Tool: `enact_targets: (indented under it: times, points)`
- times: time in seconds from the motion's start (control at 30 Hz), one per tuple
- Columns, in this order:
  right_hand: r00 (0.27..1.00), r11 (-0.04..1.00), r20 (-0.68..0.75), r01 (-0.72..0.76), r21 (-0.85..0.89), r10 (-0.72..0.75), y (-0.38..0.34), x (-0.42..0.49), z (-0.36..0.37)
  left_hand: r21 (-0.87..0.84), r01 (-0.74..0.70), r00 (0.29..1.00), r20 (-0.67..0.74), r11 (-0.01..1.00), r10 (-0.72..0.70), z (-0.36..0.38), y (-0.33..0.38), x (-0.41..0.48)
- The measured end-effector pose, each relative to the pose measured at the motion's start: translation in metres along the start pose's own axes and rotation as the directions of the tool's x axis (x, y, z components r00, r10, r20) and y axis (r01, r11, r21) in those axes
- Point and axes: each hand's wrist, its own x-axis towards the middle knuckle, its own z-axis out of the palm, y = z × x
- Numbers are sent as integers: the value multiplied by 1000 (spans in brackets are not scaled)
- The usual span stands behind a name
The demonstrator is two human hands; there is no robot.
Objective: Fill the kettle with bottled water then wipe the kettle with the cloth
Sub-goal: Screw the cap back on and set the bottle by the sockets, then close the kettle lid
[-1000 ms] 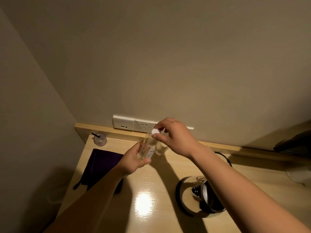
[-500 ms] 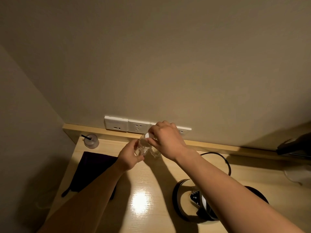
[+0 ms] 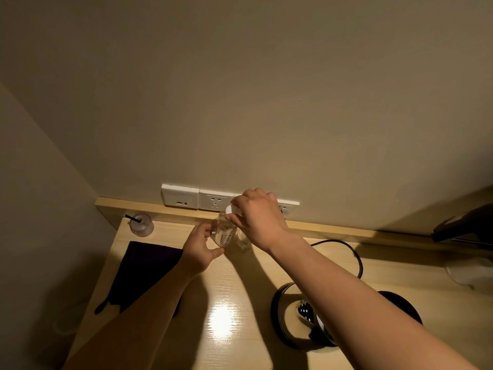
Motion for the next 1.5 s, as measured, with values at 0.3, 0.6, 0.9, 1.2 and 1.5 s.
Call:
enact_targets:
  times: [0.3, 0.6, 0.9, 1.2, 1.5]
  points:
    - [1000, 999, 4, -29, -45, 29, -5, -9, -8, -36, 46, 999, -17, 998, -46, -28, 2, -48]
    - [985, 959, -55, -146, 242, 163, 36, -93, -80, -90, 49, 945, 327, 995, -17, -6, 41, -110]
    - [910, 837, 145, -415, 357, 389, 122, -263, -125, -126, -73, 791, 597, 989, 134, 73, 86, -153]
    - [892, 735, 325, -446, 511, 315, 162, -311, -80, -147, -58, 861, 493, 987, 124, 112, 88, -159]
    - [975, 901, 184, -189, 392, 124, 129, -273, -61, -59, -75, 838, 537, 995, 95, 107, 96, -160]
